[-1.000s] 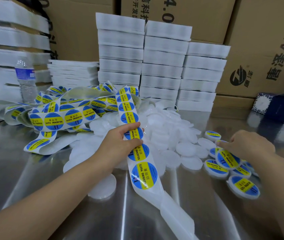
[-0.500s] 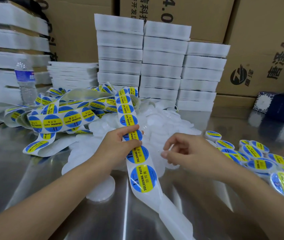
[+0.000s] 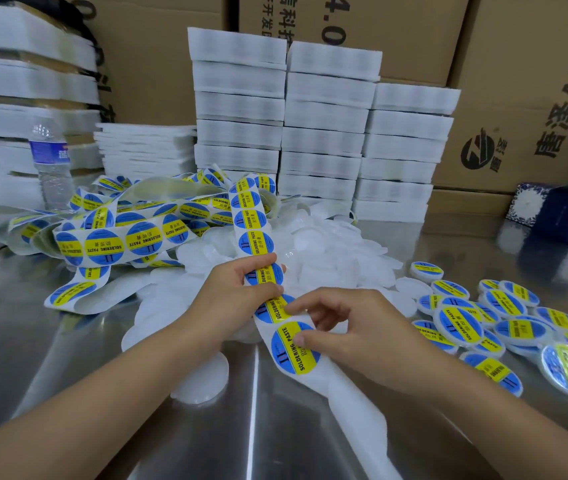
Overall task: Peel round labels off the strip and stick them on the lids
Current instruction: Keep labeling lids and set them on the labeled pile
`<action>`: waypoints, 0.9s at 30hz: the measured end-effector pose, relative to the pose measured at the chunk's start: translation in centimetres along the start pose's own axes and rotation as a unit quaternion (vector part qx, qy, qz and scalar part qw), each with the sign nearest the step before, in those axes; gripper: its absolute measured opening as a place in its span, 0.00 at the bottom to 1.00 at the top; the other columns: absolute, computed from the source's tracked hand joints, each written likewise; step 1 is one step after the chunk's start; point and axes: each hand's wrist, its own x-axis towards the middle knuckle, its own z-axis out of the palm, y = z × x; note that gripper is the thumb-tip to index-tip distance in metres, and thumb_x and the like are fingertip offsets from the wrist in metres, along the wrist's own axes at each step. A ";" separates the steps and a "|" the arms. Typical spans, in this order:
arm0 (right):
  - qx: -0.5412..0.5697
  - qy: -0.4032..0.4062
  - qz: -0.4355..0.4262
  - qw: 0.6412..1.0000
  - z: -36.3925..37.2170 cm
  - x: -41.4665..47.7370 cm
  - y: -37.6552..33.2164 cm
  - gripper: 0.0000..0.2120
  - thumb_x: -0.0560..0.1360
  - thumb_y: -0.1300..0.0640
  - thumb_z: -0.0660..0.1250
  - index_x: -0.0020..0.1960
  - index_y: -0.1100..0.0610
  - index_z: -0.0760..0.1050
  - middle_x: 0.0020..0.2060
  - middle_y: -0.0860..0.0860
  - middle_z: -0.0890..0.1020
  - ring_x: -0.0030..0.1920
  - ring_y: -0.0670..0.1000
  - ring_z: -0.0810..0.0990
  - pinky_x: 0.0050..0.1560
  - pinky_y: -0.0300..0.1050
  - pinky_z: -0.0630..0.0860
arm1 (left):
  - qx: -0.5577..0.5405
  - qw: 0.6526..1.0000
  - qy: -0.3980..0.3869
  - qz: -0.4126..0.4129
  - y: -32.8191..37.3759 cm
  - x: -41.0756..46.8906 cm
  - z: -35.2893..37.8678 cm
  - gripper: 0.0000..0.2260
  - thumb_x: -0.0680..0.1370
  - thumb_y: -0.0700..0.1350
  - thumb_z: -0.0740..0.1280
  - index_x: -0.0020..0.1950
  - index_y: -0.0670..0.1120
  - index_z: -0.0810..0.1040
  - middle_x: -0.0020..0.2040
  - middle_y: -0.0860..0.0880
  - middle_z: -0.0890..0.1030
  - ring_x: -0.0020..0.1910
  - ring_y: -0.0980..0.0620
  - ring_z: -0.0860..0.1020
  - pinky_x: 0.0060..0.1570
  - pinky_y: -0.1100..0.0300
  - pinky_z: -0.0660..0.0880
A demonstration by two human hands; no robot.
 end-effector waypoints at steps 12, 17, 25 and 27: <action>-0.038 0.006 -0.013 0.999 0.1 -0.1 0.2 0.07 0.70 0.57 0.73 0.38 0.46 0.80 0.33 0.42 0.82 0.36 0.40 0.78 0.41 0.33 0.73 | 0.007 1.000 -0.006 0.007 -0.2 0.3 -0.1 0.20 0.73 0.33 0.70 0.62 0.49 0.77 0.49 0.57 0.83 0.49 0.58 0.82 0.51 0.61 0.79; -0.034 0.030 -0.003 0.999 0.2 0.0 0.2 0.07 0.69 0.56 0.74 0.44 0.46 0.81 0.31 0.41 0.80 0.36 0.39 0.78 0.39 0.27 0.70 | 0.013 1.000 -0.006 0.014 -0.2 0.3 -0.2 0.20 0.73 0.33 0.70 0.62 0.49 0.77 0.50 0.57 0.83 0.48 0.58 0.82 0.47 0.65 0.79; -0.023 0.035 -0.015 0.999 -0.1 -0.1 0.1 0.03 0.70 0.58 0.74 0.41 0.50 0.84 0.29 0.40 0.82 0.33 0.38 0.79 0.39 0.29 0.72 | 0.009 1.000 -0.012 0.014 -0.4 0.3 -0.1 0.19 0.73 0.33 0.70 0.61 0.50 0.77 0.49 0.57 0.83 0.48 0.57 0.83 0.46 0.66 0.79; -0.028 0.044 -0.023 0.998 -0.1 -0.1 0.2 0.03 0.70 0.58 0.74 0.41 0.50 0.84 0.30 0.42 0.82 0.33 0.39 0.79 0.40 0.32 0.74 | 0.010 1.000 -0.011 0.016 -0.4 0.3 -0.1 0.19 0.73 0.33 0.70 0.60 0.50 0.78 0.49 0.57 0.83 0.47 0.58 0.83 0.46 0.67 0.79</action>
